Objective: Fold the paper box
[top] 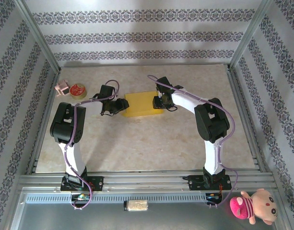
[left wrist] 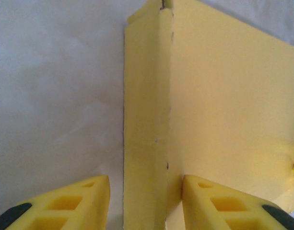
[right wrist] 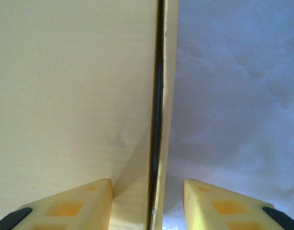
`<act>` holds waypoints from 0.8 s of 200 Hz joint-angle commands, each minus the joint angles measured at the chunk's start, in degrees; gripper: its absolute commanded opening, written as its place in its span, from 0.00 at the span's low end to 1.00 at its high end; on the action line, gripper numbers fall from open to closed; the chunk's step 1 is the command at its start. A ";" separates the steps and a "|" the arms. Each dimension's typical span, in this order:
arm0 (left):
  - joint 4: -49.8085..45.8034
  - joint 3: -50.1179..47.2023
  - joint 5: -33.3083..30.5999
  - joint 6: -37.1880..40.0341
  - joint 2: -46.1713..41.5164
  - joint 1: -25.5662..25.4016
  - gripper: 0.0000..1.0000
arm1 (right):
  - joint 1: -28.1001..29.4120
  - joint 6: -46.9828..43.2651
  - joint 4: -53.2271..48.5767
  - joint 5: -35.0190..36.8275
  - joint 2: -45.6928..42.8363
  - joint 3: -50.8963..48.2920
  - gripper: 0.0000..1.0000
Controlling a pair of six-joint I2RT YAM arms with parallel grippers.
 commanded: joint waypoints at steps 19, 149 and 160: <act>-2.61 -0.39 -0.27 0.48 -0.65 0.42 0.41 | 0.83 -0.81 -1.86 1.39 1.00 0.24 0.43; 0.97 -3.27 1.22 0.57 -0.95 0.18 0.32 | -1.04 5.71 10.61 -12.81 -0.79 -8.74 0.23; -0.42 -1.98 0.66 0.97 -2.28 0.29 0.32 | -1.56 6.51 9.90 -12.86 -1.90 -7.81 0.24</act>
